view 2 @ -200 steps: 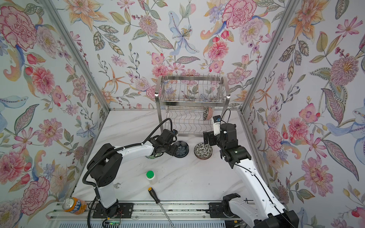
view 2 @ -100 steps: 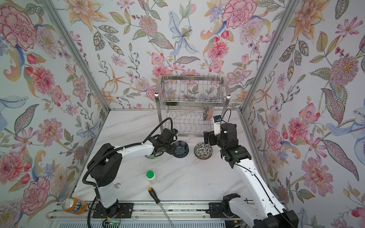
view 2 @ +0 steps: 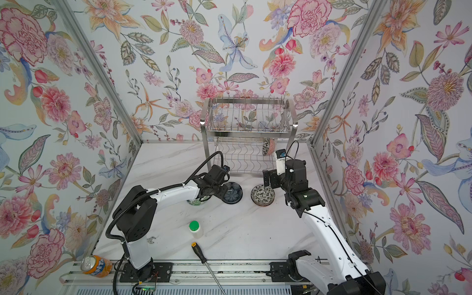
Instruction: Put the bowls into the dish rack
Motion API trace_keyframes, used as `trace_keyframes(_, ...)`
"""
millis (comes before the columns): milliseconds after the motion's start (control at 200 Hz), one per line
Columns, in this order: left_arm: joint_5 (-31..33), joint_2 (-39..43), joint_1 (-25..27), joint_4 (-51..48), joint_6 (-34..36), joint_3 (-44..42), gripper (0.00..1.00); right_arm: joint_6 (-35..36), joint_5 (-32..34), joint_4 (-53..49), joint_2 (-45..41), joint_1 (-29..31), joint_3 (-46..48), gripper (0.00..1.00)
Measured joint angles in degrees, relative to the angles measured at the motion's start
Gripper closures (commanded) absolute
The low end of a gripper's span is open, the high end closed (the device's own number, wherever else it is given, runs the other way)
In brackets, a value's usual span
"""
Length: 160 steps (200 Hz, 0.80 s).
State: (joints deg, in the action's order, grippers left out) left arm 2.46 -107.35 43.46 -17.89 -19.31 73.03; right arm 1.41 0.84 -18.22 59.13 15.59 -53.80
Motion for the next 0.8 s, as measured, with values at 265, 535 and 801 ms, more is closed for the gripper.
trace_keyframes(265, 1.5, 0.5, 0.0, -2.1, 0.5, 0.5, 0.78, 0.0, 0.0, 0.0, 0.0, 0.0, 0.0, 0.01)
trace_keyframes(535, 2.8, 1.6, 0.0, -3.0, 1.1, 1.2, 0.71, 0.0, -0.2, 0.0, 0.0, -0.1, 0.3, 0.01)
trace_keyframes(801, 2.7, 1.7, 0.0, -3.1, 1.1, 1.3, 0.79, 0.0, -0.3, 0.0, 0.0, -0.3, 0.3, 0.01)
